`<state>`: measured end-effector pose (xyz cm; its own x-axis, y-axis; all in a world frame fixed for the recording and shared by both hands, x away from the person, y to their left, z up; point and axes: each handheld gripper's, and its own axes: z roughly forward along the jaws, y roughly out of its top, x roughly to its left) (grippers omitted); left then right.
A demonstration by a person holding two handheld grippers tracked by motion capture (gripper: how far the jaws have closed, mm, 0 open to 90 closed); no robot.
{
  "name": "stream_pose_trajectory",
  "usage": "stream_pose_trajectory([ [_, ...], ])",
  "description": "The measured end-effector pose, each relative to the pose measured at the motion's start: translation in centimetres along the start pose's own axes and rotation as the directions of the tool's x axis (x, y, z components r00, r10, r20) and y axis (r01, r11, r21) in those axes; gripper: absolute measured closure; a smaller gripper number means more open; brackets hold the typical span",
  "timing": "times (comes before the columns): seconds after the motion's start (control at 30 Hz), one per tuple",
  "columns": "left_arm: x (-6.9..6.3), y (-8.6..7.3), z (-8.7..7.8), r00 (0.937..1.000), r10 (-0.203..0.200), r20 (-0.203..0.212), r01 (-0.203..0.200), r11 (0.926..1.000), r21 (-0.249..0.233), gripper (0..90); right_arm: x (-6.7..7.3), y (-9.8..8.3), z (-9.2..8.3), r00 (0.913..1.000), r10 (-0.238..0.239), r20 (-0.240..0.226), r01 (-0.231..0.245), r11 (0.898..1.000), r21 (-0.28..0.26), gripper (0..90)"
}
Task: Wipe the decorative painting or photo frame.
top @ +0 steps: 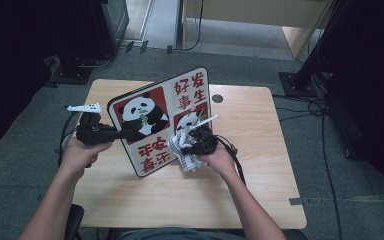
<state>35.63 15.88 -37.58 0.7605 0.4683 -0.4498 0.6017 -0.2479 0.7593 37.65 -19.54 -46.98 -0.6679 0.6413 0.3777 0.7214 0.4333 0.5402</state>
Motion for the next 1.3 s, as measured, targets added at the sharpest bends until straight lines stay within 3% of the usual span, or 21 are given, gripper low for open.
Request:
stream_pose_trajectory([
  [0.57,-0.1,0.0,0.0,0.9999,-0.009,-0.007,0.009,1.0000,0.003,77.4,2.8,4.7,-5.8,0.9969,-0.078,0.013,0.079,0.996,-0.040,82.0],
  [0.67,-0.1,0.0,0.0,0.9999,-0.010,-0.006,0.010,0.9999,0.003,77.3,3.3,5.8,-6.8,0.9972,-0.074,0.007,0.074,0.996,-0.042,82.0],
  [1.3,0.0,0.0,0.0,1.0000,-0.008,-0.002,0.008,1.0000,-0.004,77.3,7.2,12.4,-11.8,0.9862,-0.160,0.042,0.163,0.982,-0.094,82.0],
])
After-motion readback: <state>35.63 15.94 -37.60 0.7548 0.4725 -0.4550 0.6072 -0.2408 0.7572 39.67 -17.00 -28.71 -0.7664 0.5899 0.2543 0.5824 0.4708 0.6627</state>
